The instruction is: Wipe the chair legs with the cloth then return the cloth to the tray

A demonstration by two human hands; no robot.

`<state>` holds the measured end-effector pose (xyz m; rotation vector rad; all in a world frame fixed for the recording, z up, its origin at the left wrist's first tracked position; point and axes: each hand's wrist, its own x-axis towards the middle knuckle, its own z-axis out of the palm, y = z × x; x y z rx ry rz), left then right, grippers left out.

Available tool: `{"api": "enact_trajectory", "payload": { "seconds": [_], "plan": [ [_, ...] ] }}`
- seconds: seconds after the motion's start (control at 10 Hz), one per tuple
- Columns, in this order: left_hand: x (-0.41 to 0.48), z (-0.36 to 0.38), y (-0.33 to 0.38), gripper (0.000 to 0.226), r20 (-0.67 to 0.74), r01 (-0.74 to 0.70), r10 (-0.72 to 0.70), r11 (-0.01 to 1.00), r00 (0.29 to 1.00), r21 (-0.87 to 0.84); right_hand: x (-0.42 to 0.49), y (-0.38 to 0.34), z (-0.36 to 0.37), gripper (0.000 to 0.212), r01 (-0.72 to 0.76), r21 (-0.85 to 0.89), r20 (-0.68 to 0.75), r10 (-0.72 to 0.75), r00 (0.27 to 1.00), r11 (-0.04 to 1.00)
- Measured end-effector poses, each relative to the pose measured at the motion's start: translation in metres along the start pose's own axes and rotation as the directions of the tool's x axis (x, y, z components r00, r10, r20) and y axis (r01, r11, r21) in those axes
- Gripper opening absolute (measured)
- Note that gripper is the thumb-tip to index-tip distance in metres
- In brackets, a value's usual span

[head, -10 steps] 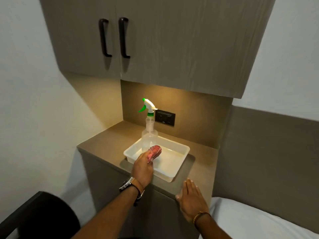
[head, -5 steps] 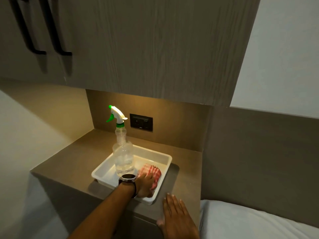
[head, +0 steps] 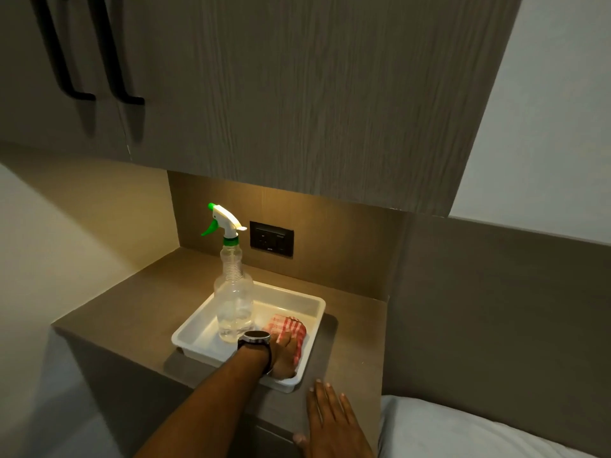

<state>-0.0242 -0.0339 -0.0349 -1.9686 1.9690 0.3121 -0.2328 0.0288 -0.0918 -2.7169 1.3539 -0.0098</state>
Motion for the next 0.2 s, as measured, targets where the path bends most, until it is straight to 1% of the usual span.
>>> {"api": "enact_trajectory", "payload": {
  "seconds": [0.1,0.2],
  "plan": [
    [-0.029,-0.016,-0.007,0.088,-0.097,-0.028,0.022,0.998,0.995,-0.059,-0.004,-0.005,0.002,0.103,-0.002,-0.014,0.018,0.002,1.000,1.000],
    [-0.076,-0.027,-0.014,0.098,-0.196,0.065,-0.103,0.979,0.975,-0.195,-0.010,-0.011,-0.014,0.104,-0.003,-0.054,-0.017,0.002,1.000,0.999]
  ]
}}
